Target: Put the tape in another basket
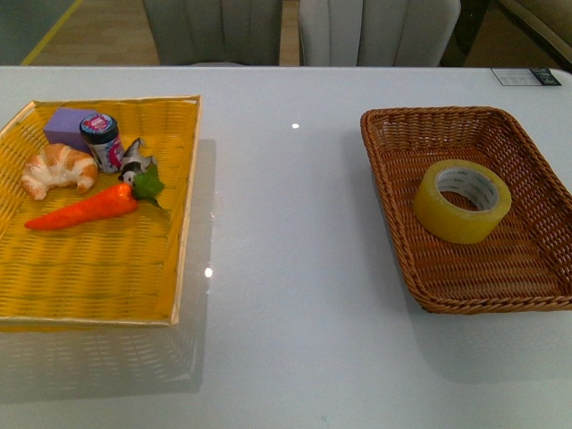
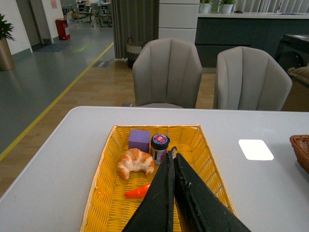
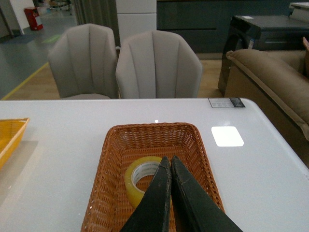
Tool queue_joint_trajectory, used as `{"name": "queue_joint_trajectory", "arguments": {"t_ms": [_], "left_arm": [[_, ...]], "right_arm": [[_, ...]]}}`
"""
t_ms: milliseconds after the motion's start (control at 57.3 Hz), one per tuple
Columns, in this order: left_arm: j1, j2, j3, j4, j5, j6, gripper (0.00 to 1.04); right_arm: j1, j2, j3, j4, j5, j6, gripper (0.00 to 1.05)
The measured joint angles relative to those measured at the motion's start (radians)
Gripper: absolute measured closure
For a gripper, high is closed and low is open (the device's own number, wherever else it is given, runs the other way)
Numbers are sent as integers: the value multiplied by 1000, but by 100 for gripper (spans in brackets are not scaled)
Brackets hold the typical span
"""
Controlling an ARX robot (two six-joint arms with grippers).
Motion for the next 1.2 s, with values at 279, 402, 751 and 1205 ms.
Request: {"name": "queue_joint_trajectory", "arguments": {"t_ms": [279,402,751,1205], "left_arm": [[0,0,0,0,0,0,103],[0,0,0,0,0,0,103],[0,0,0,0,0,0,103],[0,0,0,0,0,0,103]], "right_arm": [[0,-208,-1,-192,0,0,103],[0,-277,-1,-257,0,0,103],[0,-429,-1,-407,0,0,103],[1,-673,-1,-661,0,0,103]]}}
